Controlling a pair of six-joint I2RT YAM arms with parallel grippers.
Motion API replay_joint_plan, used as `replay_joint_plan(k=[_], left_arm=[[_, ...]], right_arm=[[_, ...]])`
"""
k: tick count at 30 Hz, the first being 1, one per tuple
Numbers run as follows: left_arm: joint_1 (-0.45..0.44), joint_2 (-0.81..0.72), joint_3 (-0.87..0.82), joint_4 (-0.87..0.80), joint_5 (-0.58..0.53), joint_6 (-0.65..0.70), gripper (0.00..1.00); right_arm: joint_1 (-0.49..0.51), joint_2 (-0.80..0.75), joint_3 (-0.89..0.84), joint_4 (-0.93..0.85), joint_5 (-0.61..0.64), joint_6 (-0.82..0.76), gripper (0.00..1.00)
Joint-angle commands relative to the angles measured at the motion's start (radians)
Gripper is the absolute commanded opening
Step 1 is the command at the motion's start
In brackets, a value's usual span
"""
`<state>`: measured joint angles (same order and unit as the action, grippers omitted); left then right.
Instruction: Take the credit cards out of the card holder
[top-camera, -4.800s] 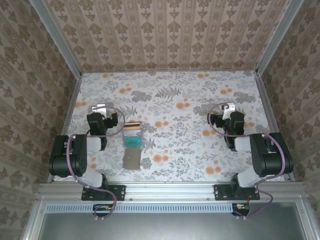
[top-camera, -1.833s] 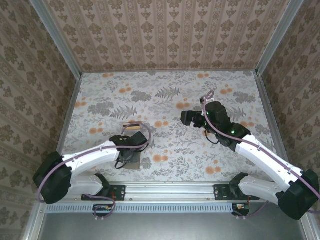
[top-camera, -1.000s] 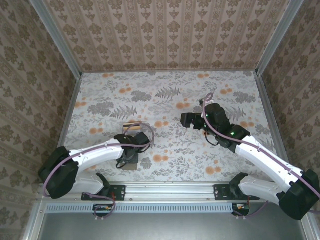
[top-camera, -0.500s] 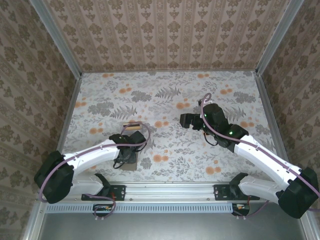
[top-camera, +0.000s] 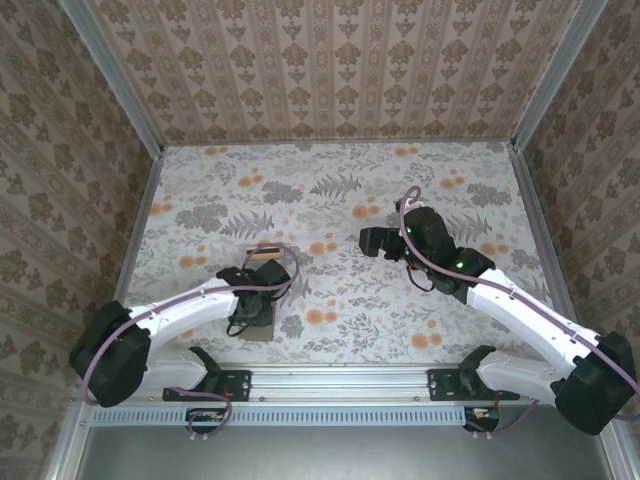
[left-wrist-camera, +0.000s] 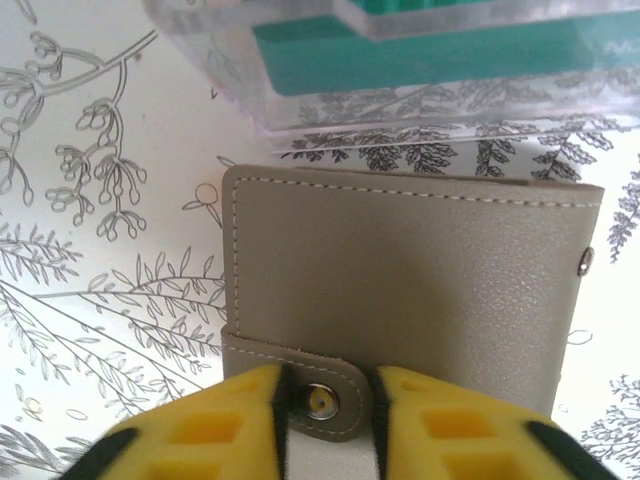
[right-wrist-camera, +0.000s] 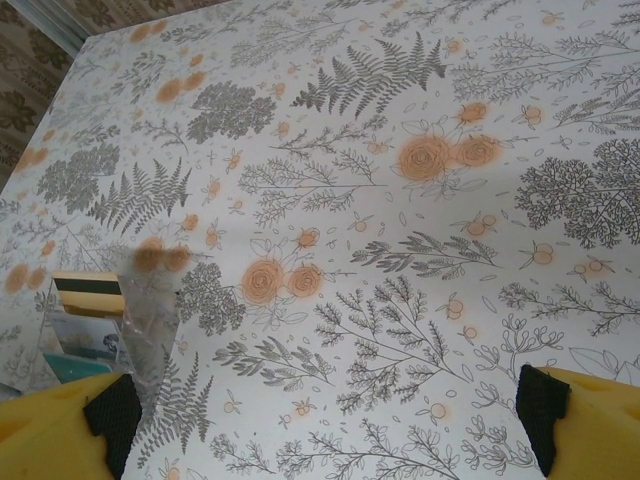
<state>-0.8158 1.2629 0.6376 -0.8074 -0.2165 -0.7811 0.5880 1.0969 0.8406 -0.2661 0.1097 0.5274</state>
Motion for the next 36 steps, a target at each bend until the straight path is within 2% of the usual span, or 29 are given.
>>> replay_joint_plan(k=[1, 6, 7, 11, 15, 23, 30, 36], left_arm=[[0.009, 0.054, -0.019, -0.026, -0.001, 0.018, 0.19], [0.006, 0.049, 0.008, -0.050, -0.009, 0.031, 0.01], [0.004, 0.043, 0.016, -0.055, -0.010, 0.036, 0.00], [-0.019, 0.014, 0.053, -0.075, 0.013, 0.031, 0.00], [-0.098, -0.005, 0.127, -0.086, 0.033, -0.028, 0.00], [-0.228, 0.126, 0.355, -0.029, 0.067, -0.138, 0.00], [-0.251, 0.268, 0.503, 0.069, 0.130, -0.165, 0.00], [-0.242, 0.256, 0.554, 0.043, 0.115, -0.167, 0.00]], right_arm=[[0.008, 0.006, 0.008, 0.005, 0.027, 0.009, 1.00], [0.007, 0.007, 0.009, 0.006, 0.026, 0.005, 1.00], [0.007, 0.008, 0.009, 0.004, 0.027, 0.006, 0.99], [0.007, 0.014, 0.002, 0.002, 0.025, 0.018, 1.00], [0.008, 0.007, -0.010, -0.015, 0.006, 0.033, 1.00], [0.006, -0.111, -0.065, -0.085, 0.014, 0.004, 1.00], [0.003, -0.225, -0.129, -0.137, -0.015, 0.017, 1.00], [0.004, -0.196, -0.166, -0.098, -0.156, 0.107, 1.00]])
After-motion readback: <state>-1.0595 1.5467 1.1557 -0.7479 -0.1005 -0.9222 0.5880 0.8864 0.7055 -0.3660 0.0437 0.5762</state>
